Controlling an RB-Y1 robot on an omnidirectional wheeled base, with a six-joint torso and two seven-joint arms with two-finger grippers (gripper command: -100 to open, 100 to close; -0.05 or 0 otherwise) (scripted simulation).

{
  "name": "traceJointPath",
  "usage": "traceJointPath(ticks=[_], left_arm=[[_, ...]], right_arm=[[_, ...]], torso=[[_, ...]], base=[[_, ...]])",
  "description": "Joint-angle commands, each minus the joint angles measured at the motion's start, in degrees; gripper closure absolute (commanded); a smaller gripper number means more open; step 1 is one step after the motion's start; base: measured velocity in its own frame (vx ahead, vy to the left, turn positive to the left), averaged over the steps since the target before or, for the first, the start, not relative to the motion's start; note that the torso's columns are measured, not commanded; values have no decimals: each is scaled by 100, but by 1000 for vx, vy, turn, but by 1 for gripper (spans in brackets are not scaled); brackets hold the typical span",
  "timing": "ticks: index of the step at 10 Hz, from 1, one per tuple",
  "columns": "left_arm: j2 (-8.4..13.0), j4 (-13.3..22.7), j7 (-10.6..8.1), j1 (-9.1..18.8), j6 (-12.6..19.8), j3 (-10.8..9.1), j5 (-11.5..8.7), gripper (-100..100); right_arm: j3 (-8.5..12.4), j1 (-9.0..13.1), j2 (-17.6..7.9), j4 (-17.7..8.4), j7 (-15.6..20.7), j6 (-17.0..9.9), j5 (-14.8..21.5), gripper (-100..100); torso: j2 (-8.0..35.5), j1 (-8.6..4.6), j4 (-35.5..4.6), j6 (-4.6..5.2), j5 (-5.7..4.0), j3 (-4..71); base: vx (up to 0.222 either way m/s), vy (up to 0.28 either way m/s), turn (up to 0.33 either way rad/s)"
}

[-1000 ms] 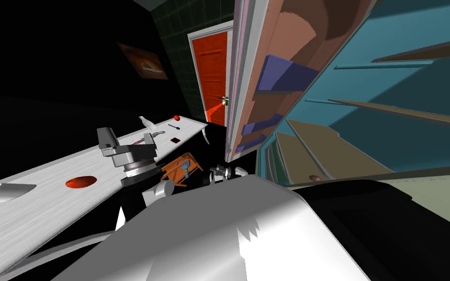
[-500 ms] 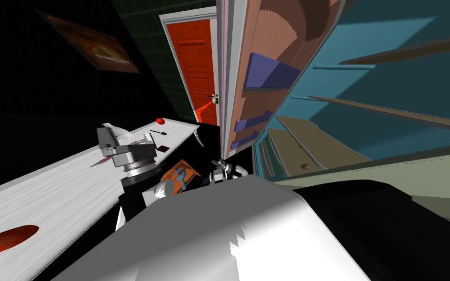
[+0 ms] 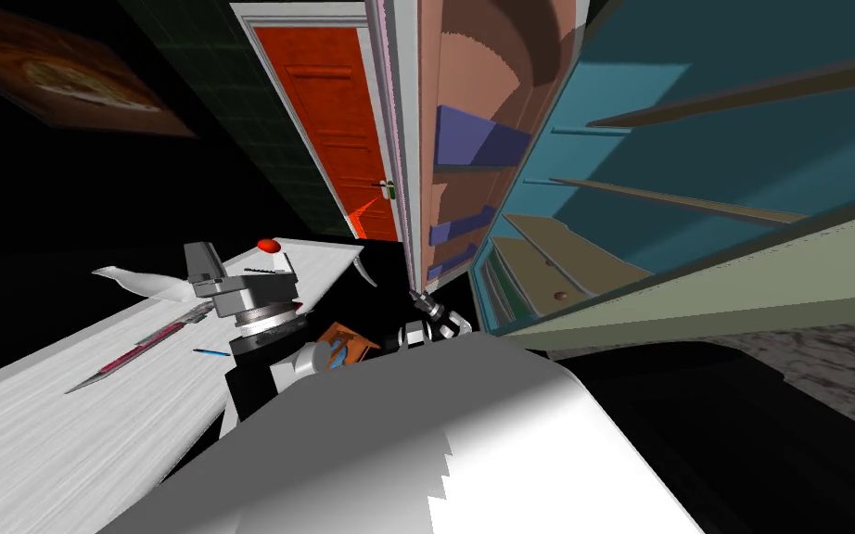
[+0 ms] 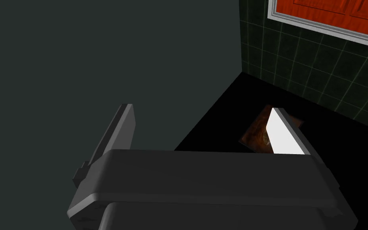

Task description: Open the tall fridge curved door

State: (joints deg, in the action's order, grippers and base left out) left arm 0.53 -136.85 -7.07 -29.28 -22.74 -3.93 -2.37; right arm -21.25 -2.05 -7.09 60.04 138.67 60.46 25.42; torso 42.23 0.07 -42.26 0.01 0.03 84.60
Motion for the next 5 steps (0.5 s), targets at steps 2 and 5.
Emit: traceJointPath(ticks=[2, 5], left_arm=[[0, 0, 0, 0, 0, 0, 0, 0], [1, 1, 0, 2, 0, 0, 0, 0]], right_arm=[[445, -1, 200, 106, 592, -43, -570, 100], [723, 8, 357, 162, 999, -50, -899, 100]], torso=[[2, 10, -2, 1, 1, -2], [19, -44, -6, -4, -13, -12]], base=[[83, 158, -382], [38, 68, -155]])
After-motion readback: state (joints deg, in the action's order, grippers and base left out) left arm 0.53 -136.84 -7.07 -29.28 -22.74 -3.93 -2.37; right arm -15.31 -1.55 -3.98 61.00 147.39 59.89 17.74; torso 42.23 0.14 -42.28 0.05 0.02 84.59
